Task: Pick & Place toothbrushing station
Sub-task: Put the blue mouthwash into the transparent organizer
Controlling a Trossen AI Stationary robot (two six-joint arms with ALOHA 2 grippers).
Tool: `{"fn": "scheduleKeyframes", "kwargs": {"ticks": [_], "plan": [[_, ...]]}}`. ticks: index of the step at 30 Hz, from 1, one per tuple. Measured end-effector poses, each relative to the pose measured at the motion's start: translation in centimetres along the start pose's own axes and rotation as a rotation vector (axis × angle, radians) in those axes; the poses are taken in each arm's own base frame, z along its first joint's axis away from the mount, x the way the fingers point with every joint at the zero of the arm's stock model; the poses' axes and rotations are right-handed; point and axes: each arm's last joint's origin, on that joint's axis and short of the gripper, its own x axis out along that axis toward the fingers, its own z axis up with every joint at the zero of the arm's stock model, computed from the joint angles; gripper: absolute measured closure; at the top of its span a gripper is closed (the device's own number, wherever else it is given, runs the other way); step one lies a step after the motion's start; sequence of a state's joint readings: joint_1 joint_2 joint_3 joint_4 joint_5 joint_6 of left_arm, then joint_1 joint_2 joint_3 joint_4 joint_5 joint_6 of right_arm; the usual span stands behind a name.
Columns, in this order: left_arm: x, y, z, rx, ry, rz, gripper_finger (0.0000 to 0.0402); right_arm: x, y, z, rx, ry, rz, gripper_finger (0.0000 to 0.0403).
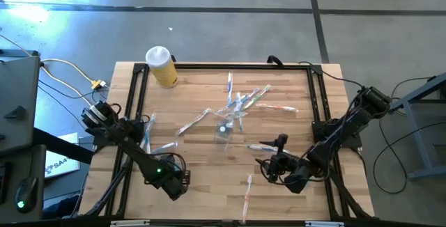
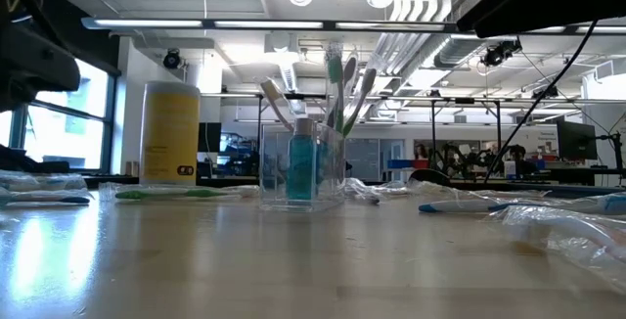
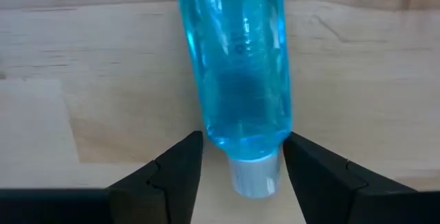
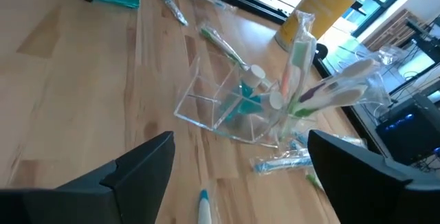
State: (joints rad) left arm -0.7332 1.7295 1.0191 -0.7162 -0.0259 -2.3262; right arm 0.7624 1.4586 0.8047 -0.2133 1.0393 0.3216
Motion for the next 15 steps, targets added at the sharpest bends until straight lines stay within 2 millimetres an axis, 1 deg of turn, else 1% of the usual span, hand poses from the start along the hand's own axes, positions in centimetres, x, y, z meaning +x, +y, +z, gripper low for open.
{"fn": "scheduleKeyframes", "kwargs": {"ticks": [3,5,11,15], "plan": [[0.41,-0.27,0.17,0.024,0.013,0.028,0.0214,0.00,-0.02,-0.04,-0.004,0.003,-0.001,0.0077],[0.60,-0.30,0.20,0.054,0.018,0.040,0.0231,0.00,-0.03,-0.08,0.005,0.005,-0.001,0.0077],[0.66,-0.16,0.29,0.136,-0.020,0.031,0.0317,0.03,-0.06,-0.14,0.007,0.010,-0.002,0.0077],[0.70,-0.13,0.37,0.227,-0.035,0.031,0.0317,0.03,-0.05,-0.14,0.007,0.010,-0.001,0.0077]]}}
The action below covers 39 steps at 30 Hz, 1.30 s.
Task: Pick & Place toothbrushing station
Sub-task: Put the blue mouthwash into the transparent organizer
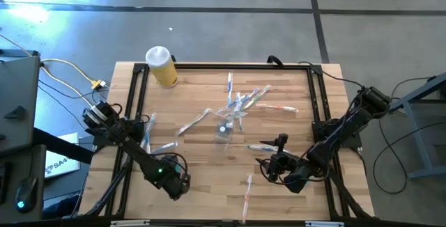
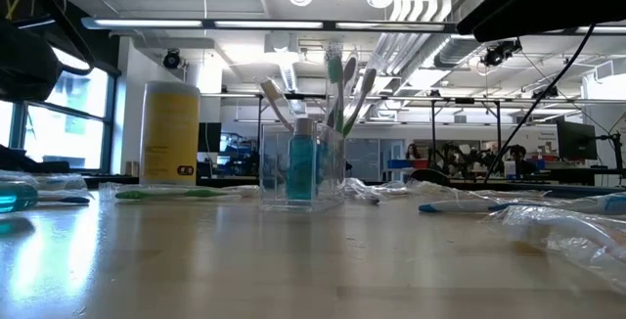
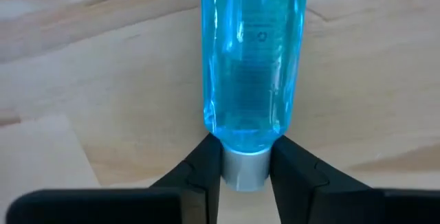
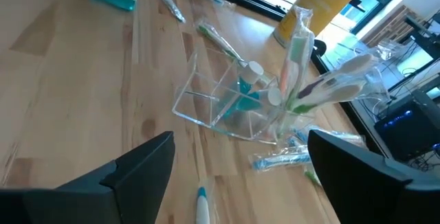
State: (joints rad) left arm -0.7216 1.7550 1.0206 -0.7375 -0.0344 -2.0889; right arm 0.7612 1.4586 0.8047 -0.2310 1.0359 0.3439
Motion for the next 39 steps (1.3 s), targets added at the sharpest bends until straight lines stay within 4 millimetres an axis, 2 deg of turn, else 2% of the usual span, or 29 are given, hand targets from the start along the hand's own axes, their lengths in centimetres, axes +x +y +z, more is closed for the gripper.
{"fn": "scheduleKeyframes", "kwargs": {"ticks": [4,8,16,21,26,29,33,39], "plan": [[-0.5,-0.2,0.0,0.075,-0.043,0.000,0.0317,0.1,0.0,0.0,0.001,0.014,0.030,0.0077],[-1.5,-0.4,0.6,0.190,-0.186,0.050,0.0317,0.5,-0.2,0.0,0.010,0.025,0.028,0.0077],[-7.0,-2.5,1.3,0.552,-0.388,0.105,0.0317,1.6,-1.0,0.2,0.054,0.044,-0.012,0.0077],[-11.3,-4.2,2.4,0.989,-0.680,0.190,0.0317,2.7,-1.9,0.3,0.078,0.059,-0.064,0.0077],[-13.9,-6.2,4.4,1.402,-0.939,0.428,0.0317,3.7,-3.0,0.4,0.084,0.072,-0.128,0.0077],[-14.3,-7.0,5.6,1.548,-0.996,0.573,0.0317,3.9,-3.9,0.8,0.100,0.071,-0.147,0.0077],[-14.3,-7.8,6.6,1.697,-0.989,0.701,0.0317,3.8,-4.8,1.3,0.114,0.061,-0.158,0.0077],[-14.3,-8.1,7.9,1.848,-0.925,0.847,0.0317,2.5,-5.0,1.8,0.140,0.033,-0.100,0.0077]]}}
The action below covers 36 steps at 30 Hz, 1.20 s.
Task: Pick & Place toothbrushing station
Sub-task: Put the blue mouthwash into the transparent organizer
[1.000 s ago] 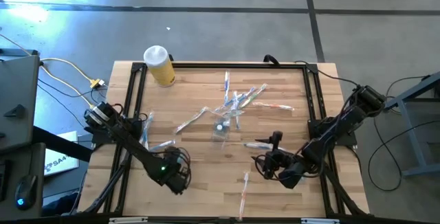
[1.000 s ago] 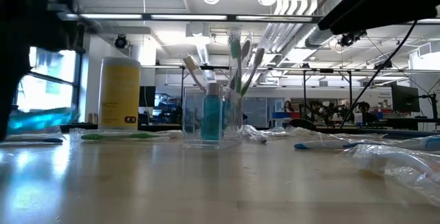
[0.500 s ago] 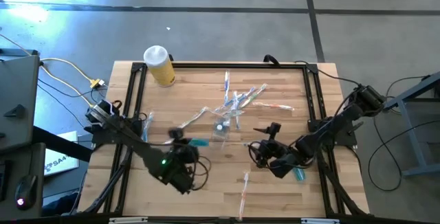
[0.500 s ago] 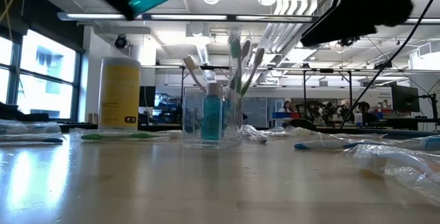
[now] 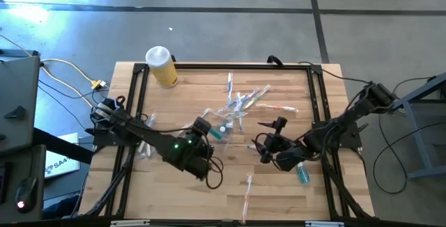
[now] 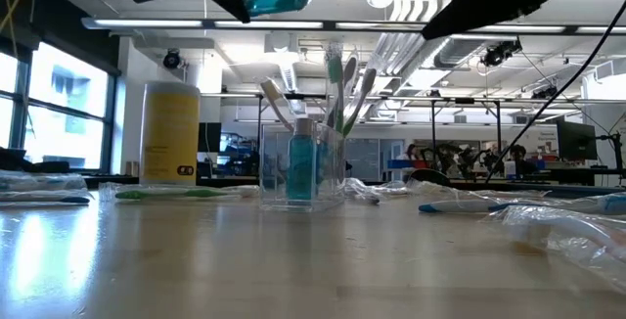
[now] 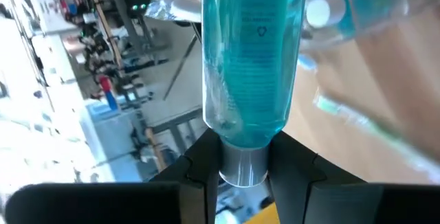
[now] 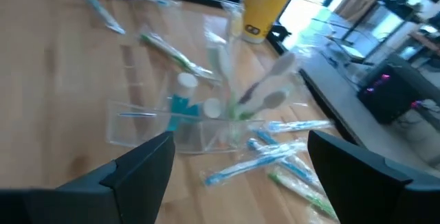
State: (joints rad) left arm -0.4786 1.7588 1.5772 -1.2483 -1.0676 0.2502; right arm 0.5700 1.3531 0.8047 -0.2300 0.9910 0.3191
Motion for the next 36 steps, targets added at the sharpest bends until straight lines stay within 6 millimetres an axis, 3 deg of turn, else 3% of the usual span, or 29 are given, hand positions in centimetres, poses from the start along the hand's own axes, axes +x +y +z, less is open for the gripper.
{"fn": "scheduleKeyframes", "kwargs": {"ticks": [8,17,20,28,36], "plan": [[1.4,-0.7,0.6,0.372,0.037,-0.036,0.0317,-1.7,1.0,-0.2,0.061,-0.024,0.069,0.0077],[5.9,-1.6,1.1,0.679,0.239,0.013,0.0317,-3.1,1.9,-0.5,0.136,-0.036,0.130,0.0077],[7.0,-1.6,1.3,0.712,0.307,0.085,0.0317,-3.4,2.1,-0.6,0.129,-0.042,0.137,0.0077],[7.2,-1.6,1.3,0.747,0.324,0.098,0.0317,-3.4,2.0,-0.6,0.092,-0.042,0.134,0.0077],[6.4,-0.1,0.3,0.558,0.306,0.127,0.0317,-3.0,1.8,-0.6,0.107,-0.038,0.106,0.0077]]}}
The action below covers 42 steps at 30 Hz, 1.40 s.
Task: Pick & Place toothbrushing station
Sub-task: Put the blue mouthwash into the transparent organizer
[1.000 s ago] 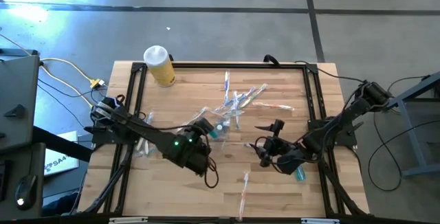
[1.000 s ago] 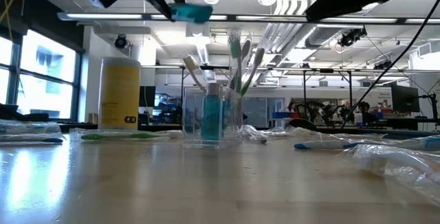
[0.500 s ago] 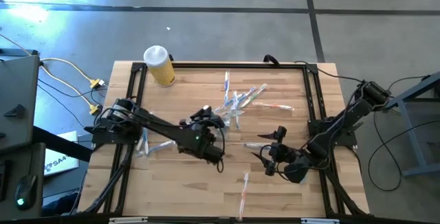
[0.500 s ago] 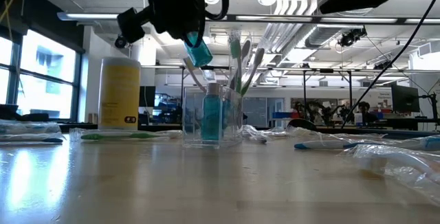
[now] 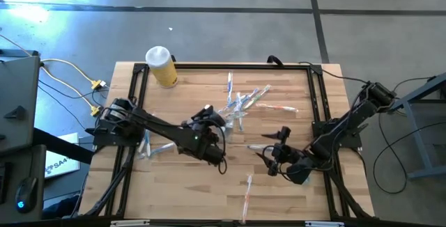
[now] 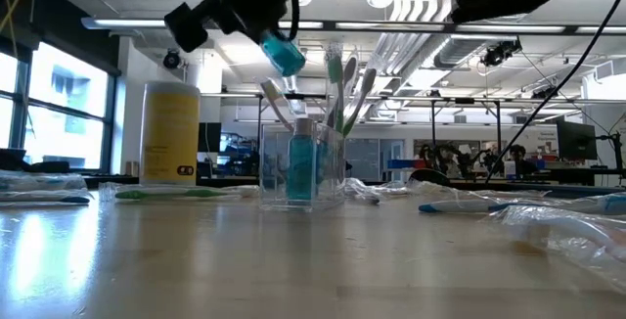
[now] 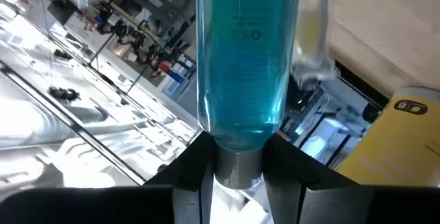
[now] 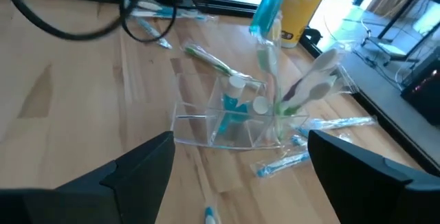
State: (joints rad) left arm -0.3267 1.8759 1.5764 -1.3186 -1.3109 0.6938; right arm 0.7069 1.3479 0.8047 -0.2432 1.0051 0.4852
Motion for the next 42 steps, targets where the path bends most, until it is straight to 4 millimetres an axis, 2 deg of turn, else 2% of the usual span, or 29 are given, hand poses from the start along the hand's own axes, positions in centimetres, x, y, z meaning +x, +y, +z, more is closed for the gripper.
{"fn": "scheduleKeyframes", "kwargs": {"ticks": [10,14,20,27,31,36,39,42], "plan": [[-0.8,1.2,-6.4,-0.122,-0.062,-0.055,0.0317,0.8,-0.1,1.0,0.178,-0.032,0.023,0.0077],[-0.6,1.2,-8.6,-0.115,-0.066,-0.059,0.0317,0.7,0.3,1.7,0.253,-0.076,0.062,0.0077],[1.2,-1.0,-11.2,-0.088,-0.049,-0.116,0.0317,0.6,0.4,2.4,0.317,-0.120,0.081,0.0077],[3.7,-4.3,-14.3,-0.188,-0.101,-0.123,0.0317,1.1,0.1,2.8,0.347,-0.135,0.063,0.0077],[3.9,-5.9,-13.6,-0.164,-0.223,-0.023,0.0317,1.5,-0.2,3.0,0.345,-0.139,0.046,0.0077],[4.2,-7.4,-10.8,-0.030,-0.260,0.160,0.0317,2.1,-0.7,3.1,0.341,-0.136,0.018,0.0077],[3.7,-8.2,-9.0,0.090,-0.273,0.275,0.0317,2.4,-1.0,3.1,0.329,-0.127,0.011,0.0077],[2.6,-7.9,-8.2,0.111,-0.332,0.360,0.0317,2.6,-1.1,3.0,0.303,-0.110,0.026,0.0077]]}}
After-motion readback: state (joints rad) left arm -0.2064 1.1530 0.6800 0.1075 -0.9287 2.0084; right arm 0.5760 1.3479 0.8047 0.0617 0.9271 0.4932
